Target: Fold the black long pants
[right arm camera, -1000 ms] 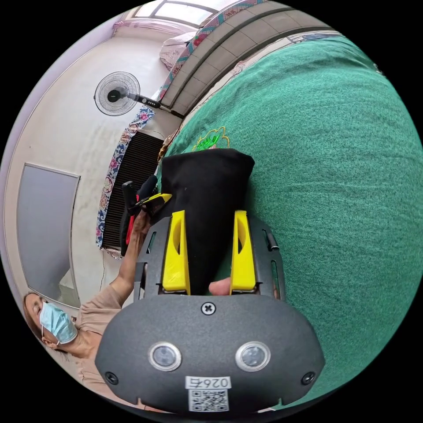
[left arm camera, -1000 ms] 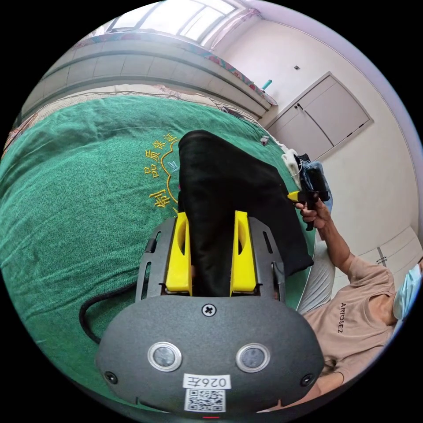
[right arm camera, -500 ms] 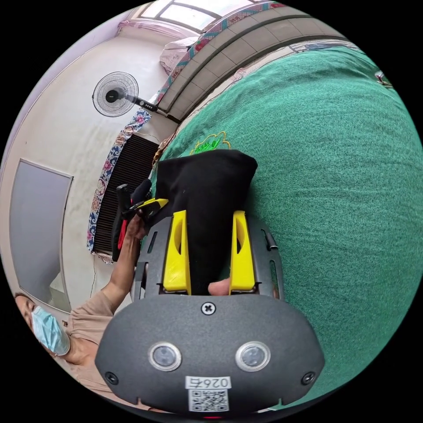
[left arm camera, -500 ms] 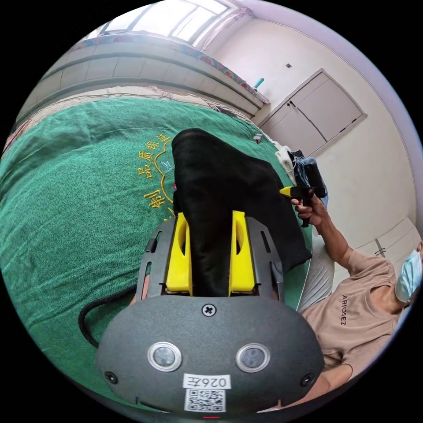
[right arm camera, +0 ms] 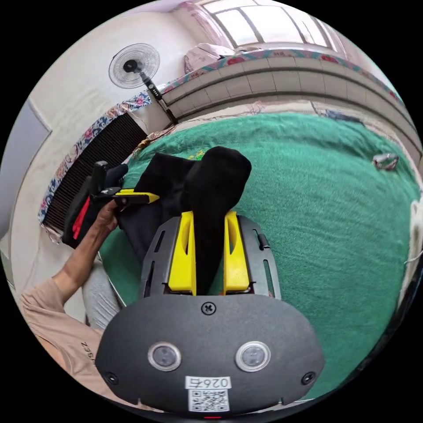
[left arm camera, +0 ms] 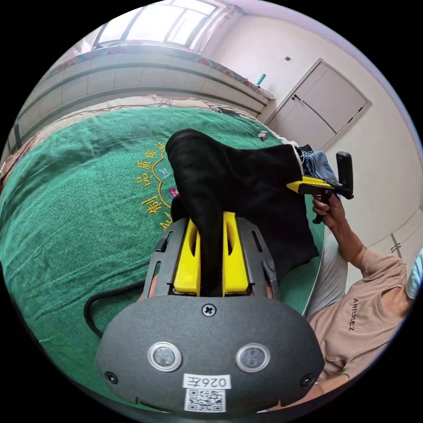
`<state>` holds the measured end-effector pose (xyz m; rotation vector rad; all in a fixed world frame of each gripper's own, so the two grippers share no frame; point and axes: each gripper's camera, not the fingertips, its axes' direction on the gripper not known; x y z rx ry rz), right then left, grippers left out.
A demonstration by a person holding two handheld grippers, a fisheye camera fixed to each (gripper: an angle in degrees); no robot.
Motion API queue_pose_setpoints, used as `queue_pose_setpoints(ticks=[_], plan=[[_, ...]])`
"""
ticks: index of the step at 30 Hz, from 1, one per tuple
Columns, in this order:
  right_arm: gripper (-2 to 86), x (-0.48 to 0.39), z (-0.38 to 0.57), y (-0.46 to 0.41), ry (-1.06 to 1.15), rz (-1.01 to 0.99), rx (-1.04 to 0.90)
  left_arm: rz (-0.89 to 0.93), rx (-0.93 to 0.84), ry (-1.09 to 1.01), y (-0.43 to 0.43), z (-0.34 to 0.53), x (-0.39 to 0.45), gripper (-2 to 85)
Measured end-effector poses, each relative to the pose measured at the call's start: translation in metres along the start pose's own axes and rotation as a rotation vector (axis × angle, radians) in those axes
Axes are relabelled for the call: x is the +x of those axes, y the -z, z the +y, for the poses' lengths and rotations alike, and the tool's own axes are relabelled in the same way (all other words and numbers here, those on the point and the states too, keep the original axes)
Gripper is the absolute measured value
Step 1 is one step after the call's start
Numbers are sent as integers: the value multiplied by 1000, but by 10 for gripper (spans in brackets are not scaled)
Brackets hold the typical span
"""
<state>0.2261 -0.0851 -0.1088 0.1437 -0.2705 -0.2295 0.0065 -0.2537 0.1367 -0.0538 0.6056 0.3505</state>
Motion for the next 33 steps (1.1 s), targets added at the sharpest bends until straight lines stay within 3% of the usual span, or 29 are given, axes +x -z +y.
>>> queue_pose_setpoints(ticks=[8,15,23,27,32,33], plan=[[55,-106,59,104,313,426,217,-46,300,-180,34,23,124,75],[55,-119,142,252,275,580,412,5,421,-435,28,-9,281,76],[56,-19,272,427,-84,753,570,180,308,-747,-106,-131,504,77],[57,53,330,460,-317,770,586,182,191,-832,-207,-178,595,78],[71,182,416,449,-763,674,624,142,-114,-750,-375,-219,676,76],[76,194,424,444,-804,659,610,123,-102,-744,-381,-218,679,78]])
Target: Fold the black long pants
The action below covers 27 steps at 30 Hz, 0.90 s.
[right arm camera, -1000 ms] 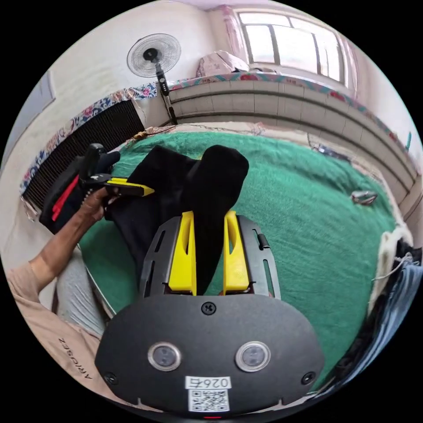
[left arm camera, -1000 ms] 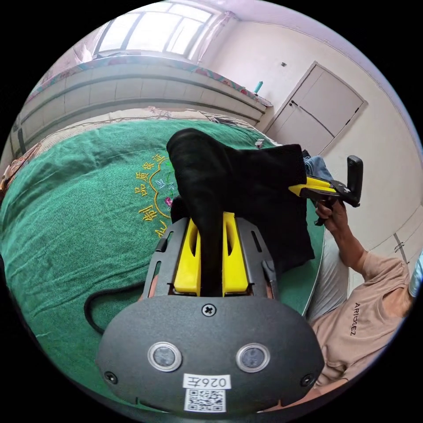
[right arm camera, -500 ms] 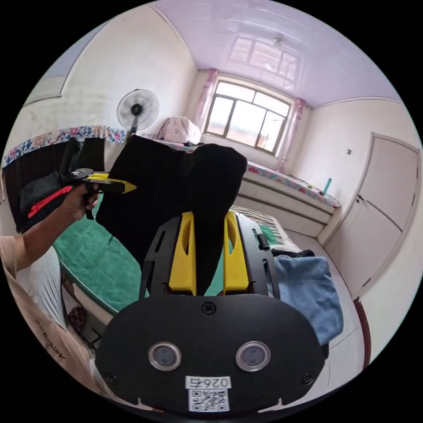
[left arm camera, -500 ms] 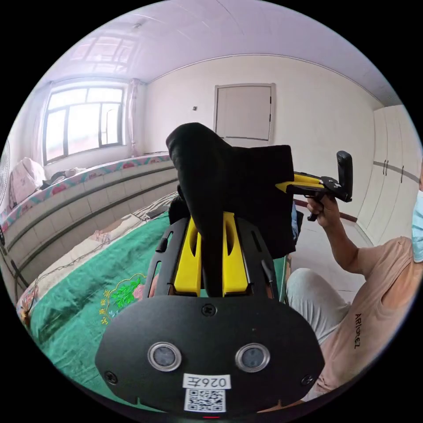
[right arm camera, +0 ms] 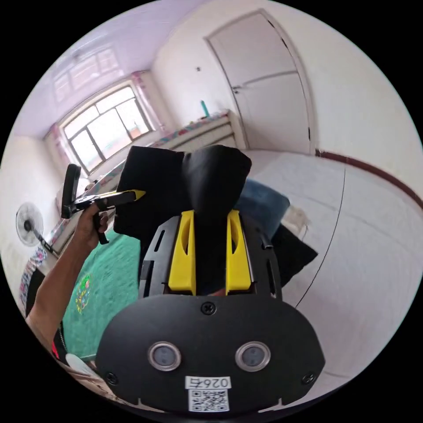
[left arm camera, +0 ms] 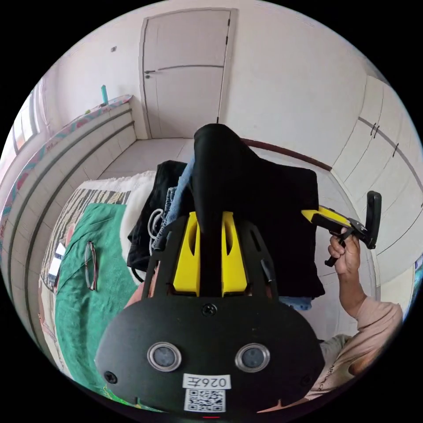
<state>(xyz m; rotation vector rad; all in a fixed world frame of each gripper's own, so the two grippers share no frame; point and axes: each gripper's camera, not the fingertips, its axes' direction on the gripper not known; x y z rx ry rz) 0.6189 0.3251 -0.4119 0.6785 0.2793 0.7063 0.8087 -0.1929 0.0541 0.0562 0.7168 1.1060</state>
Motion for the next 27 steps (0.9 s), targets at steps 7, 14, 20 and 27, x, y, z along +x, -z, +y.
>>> queue_pose_setpoints(ticks=[7,14,20,27], plan=[[77,27,53,53,11,-17,230,-275,388,123,71,37,13,51],[-2,-66,49,47,452,149,389,-100,441,-143,50,43,92,-9],[-9,-48,20,-45,444,94,59,-449,116,-321,-49,23,94,-10],[-9,-69,54,-7,401,-37,135,-362,191,-135,22,61,84,-10]])
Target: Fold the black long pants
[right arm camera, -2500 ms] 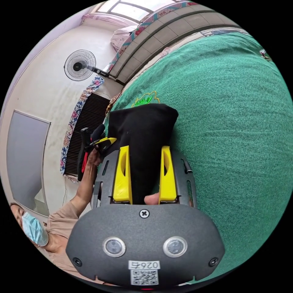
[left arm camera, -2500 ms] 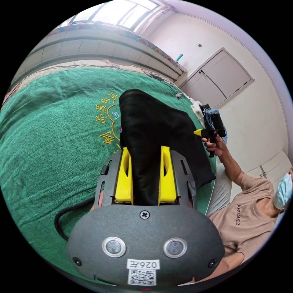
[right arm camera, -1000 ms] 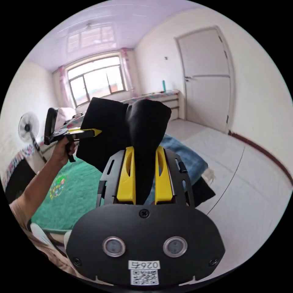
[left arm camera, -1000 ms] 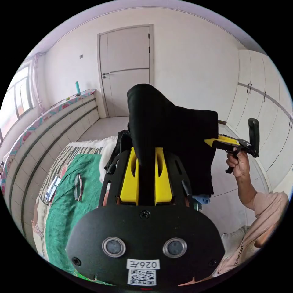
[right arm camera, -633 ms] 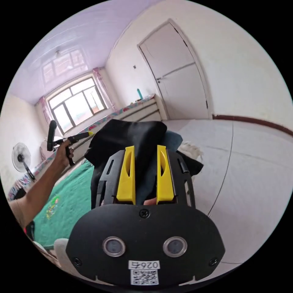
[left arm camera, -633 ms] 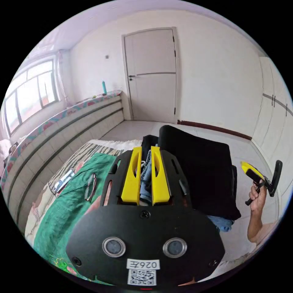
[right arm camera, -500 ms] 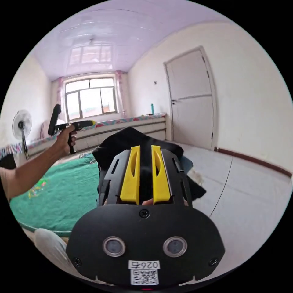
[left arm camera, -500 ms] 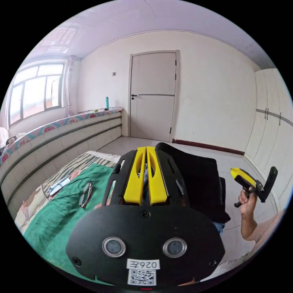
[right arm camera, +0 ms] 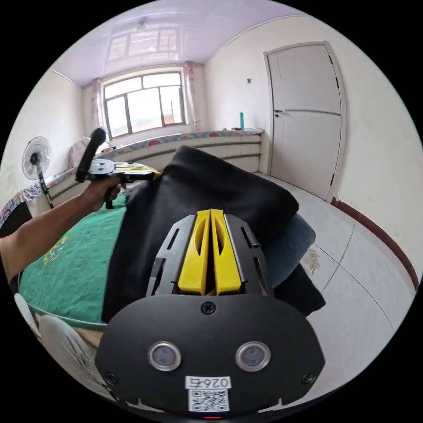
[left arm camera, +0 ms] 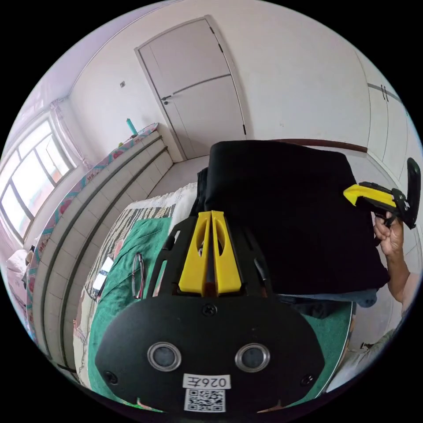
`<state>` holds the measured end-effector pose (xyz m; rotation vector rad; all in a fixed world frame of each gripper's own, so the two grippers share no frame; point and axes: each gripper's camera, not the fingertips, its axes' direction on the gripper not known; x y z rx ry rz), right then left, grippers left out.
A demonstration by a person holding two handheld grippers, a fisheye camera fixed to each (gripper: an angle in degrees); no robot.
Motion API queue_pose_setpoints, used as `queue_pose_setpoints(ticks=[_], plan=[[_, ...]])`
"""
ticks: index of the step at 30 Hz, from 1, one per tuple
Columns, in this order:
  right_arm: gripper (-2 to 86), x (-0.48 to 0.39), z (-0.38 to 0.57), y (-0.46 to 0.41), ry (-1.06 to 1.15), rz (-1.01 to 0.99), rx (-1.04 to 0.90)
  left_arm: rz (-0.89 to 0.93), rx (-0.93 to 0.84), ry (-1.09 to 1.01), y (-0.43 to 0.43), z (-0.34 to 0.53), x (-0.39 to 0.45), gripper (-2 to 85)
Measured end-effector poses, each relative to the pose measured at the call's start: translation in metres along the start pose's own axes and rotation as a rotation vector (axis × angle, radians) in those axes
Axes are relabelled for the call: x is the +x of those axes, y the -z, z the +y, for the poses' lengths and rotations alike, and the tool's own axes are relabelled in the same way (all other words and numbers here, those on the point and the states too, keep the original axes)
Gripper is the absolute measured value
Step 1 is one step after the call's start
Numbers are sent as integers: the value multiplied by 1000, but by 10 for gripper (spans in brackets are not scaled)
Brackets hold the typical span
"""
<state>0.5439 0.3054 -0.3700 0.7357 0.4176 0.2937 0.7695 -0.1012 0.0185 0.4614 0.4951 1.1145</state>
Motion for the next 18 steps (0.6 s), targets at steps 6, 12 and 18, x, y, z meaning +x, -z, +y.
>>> queue_pose_setpoints(ticks=[6,12,18], plan=[[-7,-90,69,11,221,-58,-36,78,-26,86,77,80,-6,-10],[-7,-161,75,29,293,150,-5,-39,-51,165,231,192,-19,-10],[-9,-284,66,99,446,-118,259,-393,-100,392,457,342,-35,-10]])
